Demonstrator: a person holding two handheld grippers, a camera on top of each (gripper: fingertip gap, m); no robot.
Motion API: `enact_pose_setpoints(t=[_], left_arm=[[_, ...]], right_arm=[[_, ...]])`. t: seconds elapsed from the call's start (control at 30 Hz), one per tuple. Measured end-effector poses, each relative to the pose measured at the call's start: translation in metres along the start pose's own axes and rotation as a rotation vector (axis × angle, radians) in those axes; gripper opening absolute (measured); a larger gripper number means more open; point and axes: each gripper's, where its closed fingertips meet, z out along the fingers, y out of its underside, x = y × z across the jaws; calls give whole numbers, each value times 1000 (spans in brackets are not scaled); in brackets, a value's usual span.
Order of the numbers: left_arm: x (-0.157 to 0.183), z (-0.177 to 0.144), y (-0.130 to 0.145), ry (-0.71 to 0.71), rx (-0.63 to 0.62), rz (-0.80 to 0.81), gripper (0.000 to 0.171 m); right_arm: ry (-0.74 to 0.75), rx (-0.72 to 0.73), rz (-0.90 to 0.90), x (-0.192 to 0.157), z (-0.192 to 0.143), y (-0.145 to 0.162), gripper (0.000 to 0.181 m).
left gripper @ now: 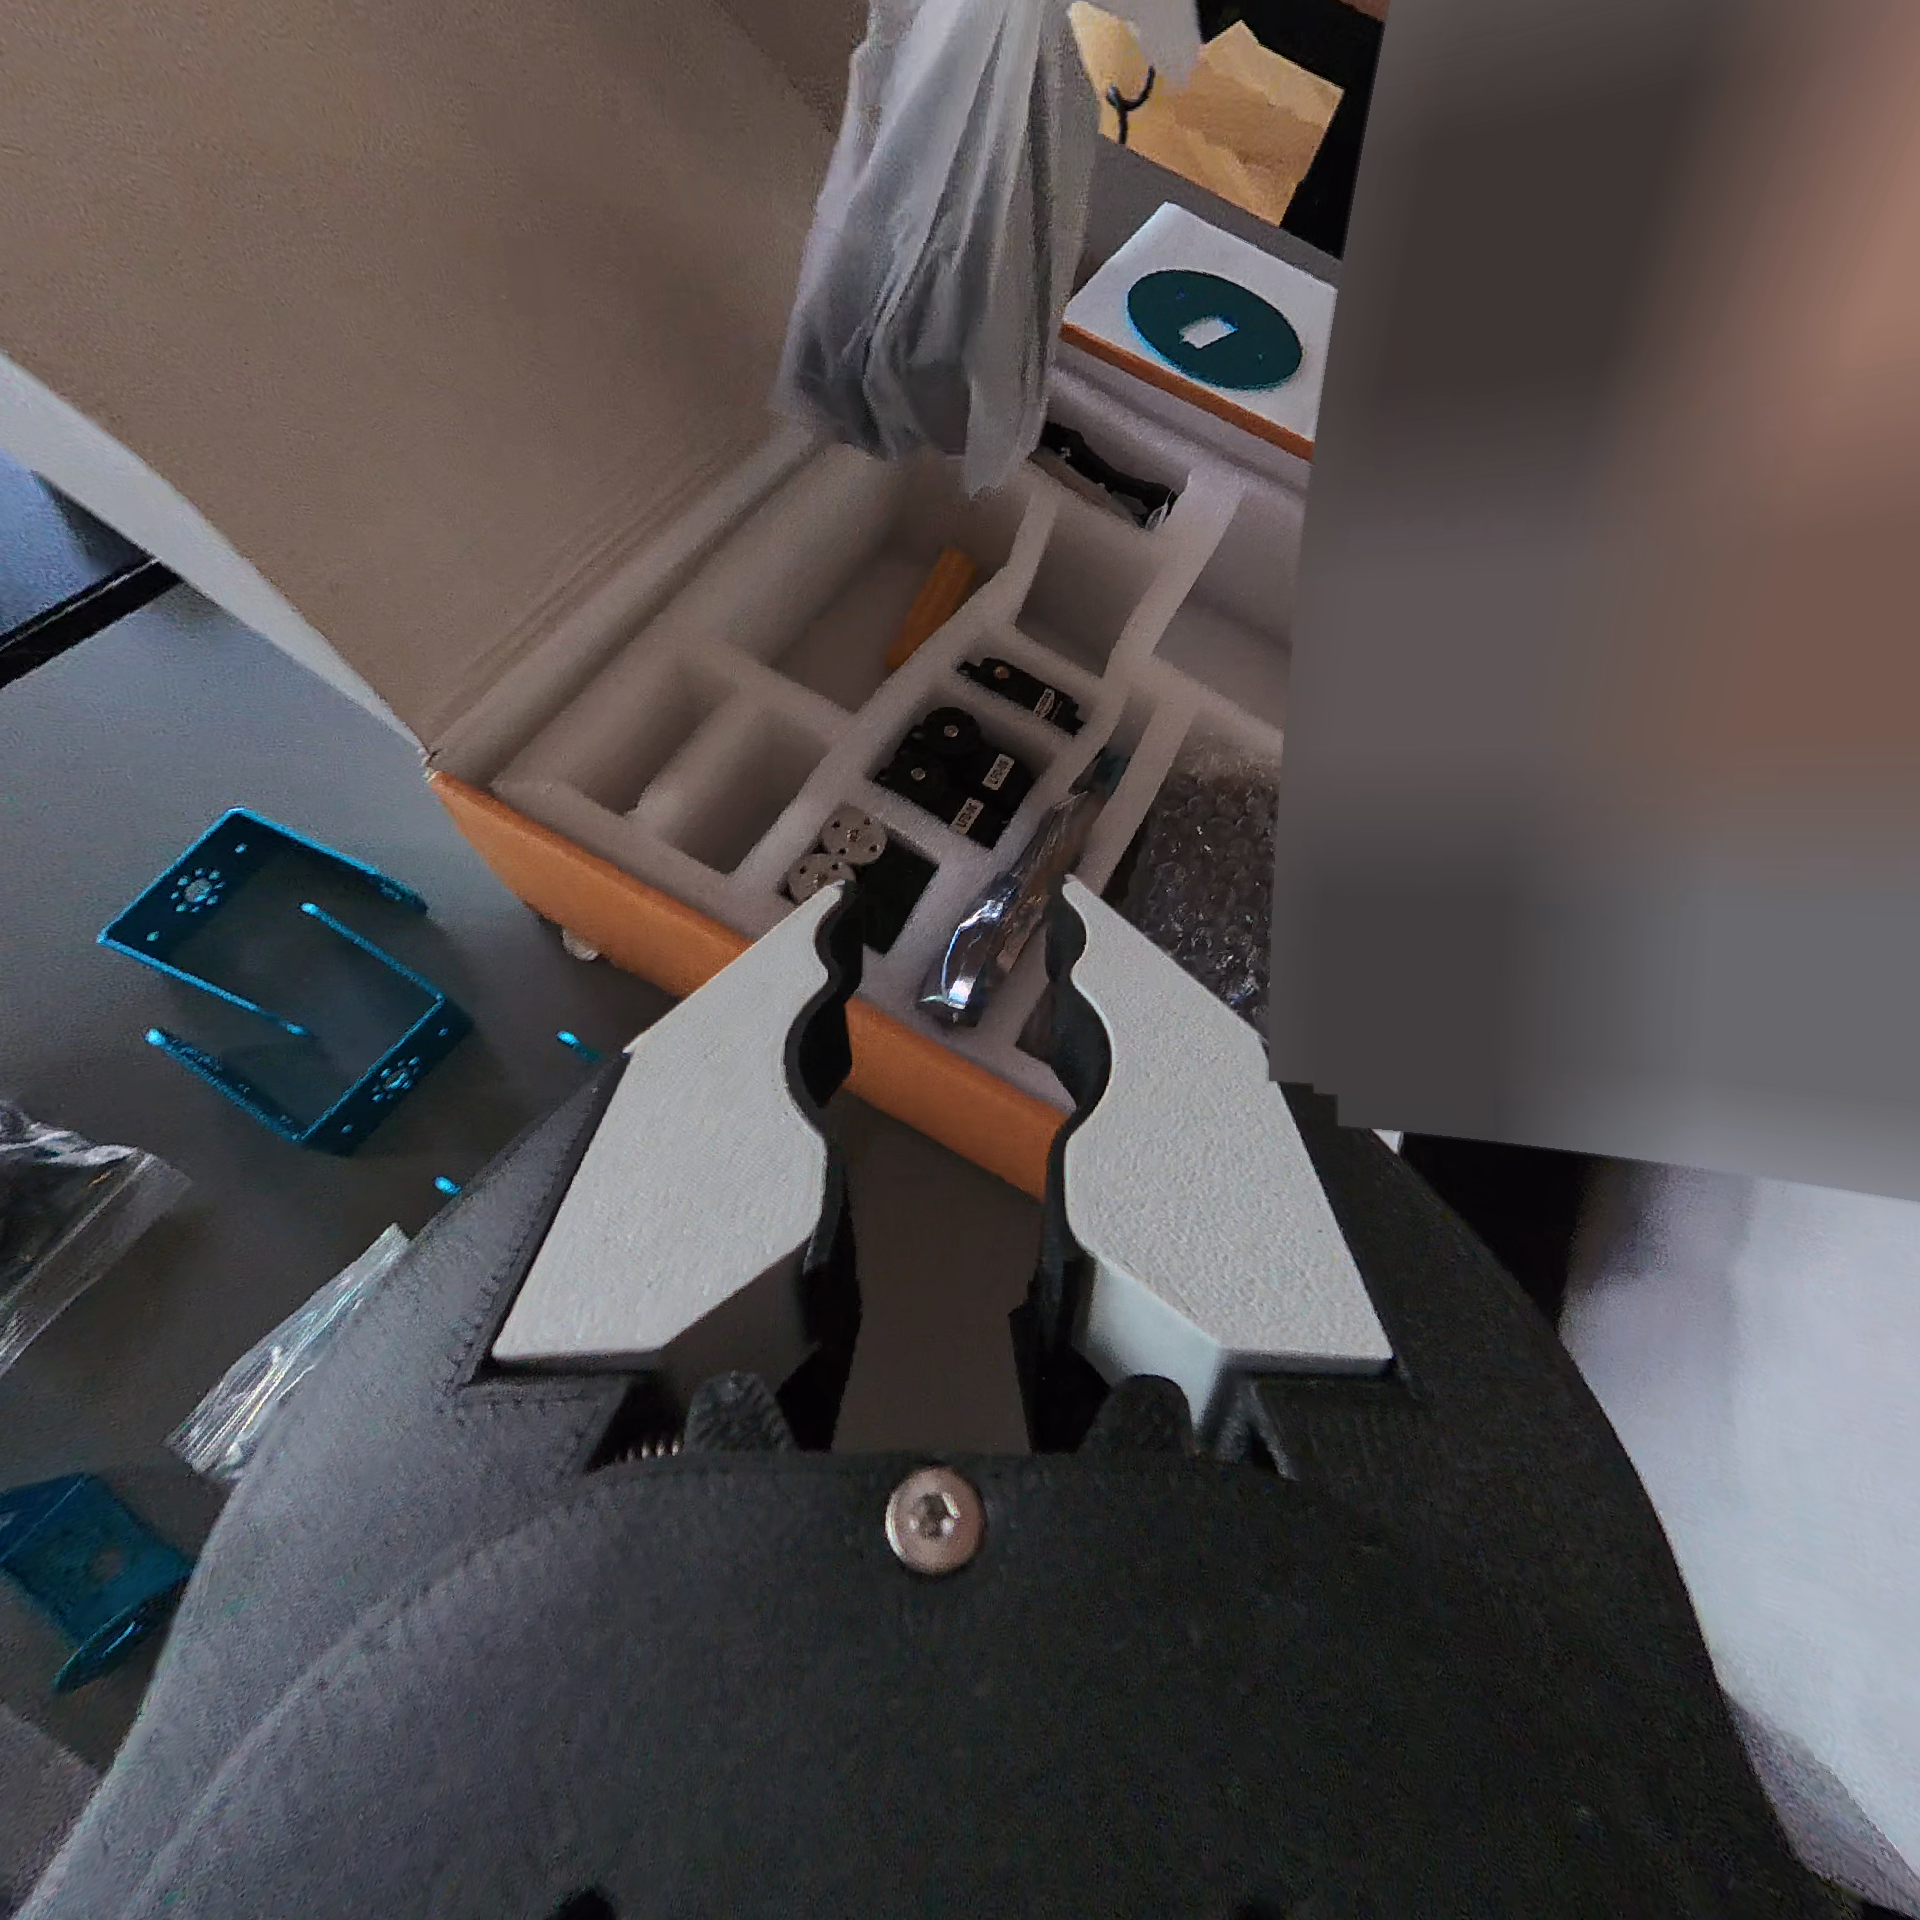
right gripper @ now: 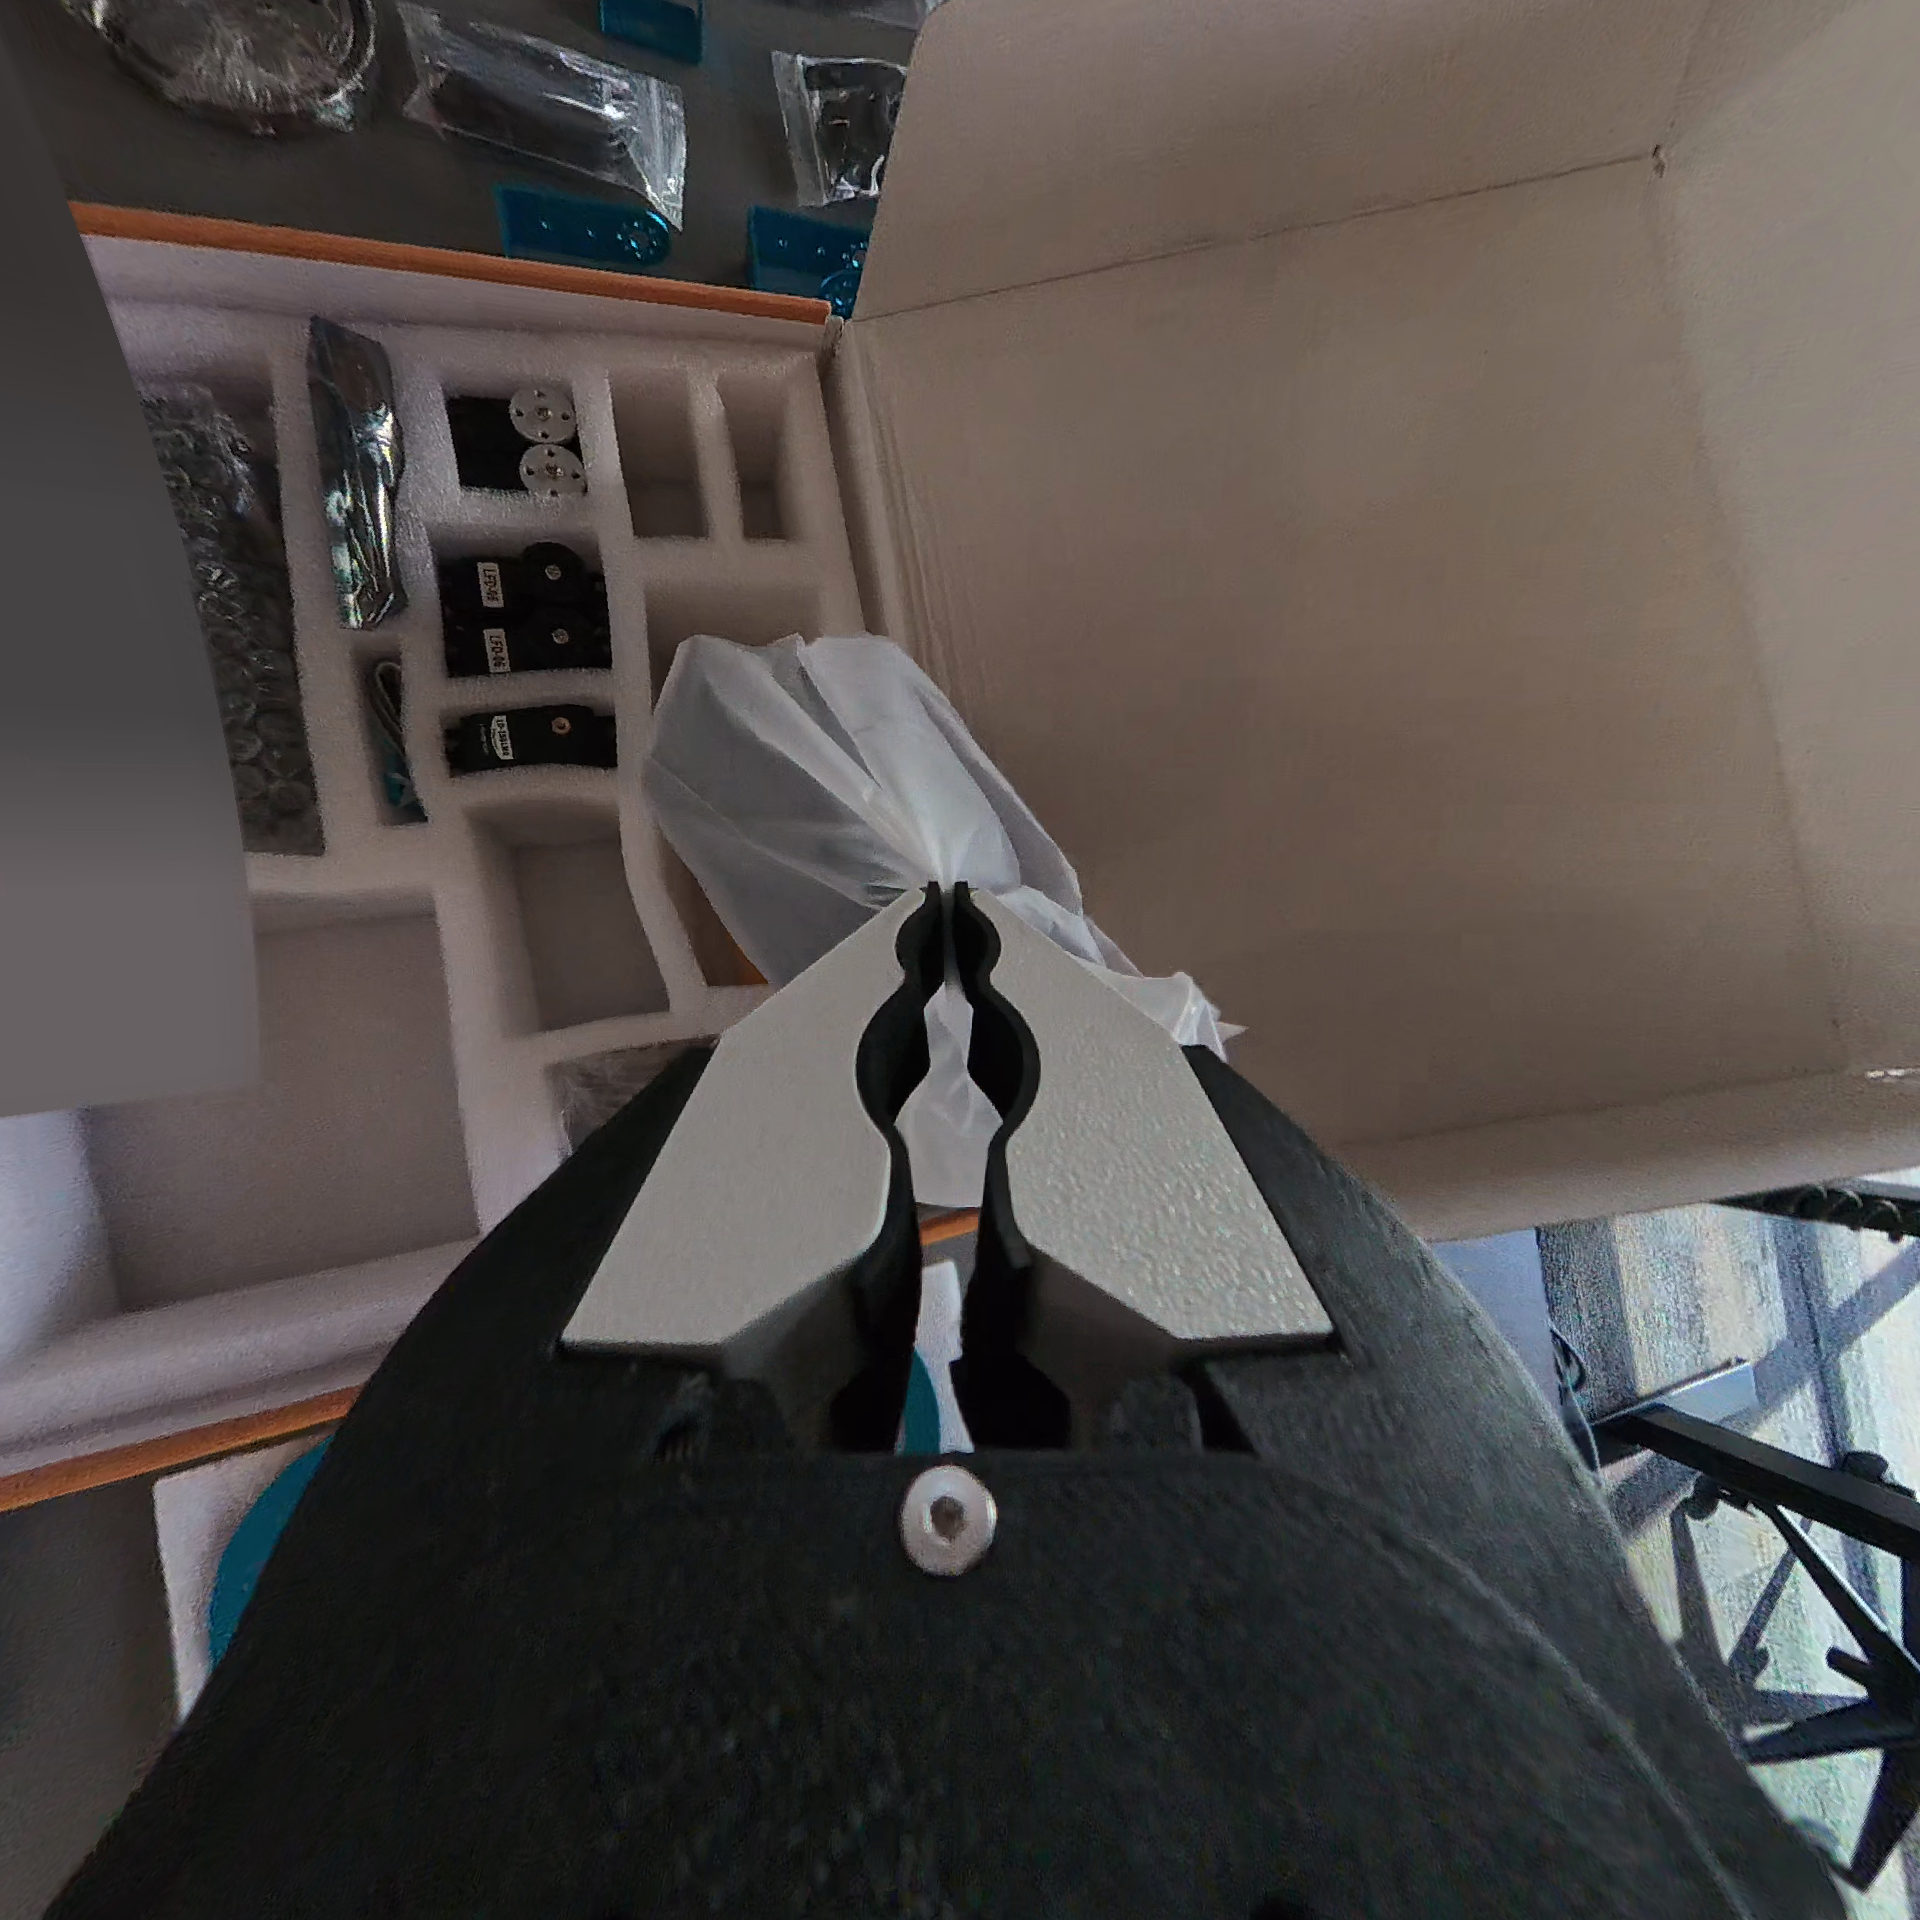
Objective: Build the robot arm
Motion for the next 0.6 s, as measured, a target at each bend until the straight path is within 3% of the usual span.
enact_pose_setpoints(t=[0.17, 0.3, 0.43, 0.6], left_arm=[[-12, -16, 3, -37, 18, -4, 34], [-23, -2, -7, -7, 7, 11, 32], [-23, 52, -35, 108, -80, 71, 28], [-11, 151, -55, 252, -323, 189, 24]], right_arm=[[61, -52, 21, 1, -13, 13, 0], [105, -48, 78, 1, -24, 24, 0], [136, -28, 126, -2, -40, 37, 0], [175, -16, 178, -11, -71, 50, 0]])
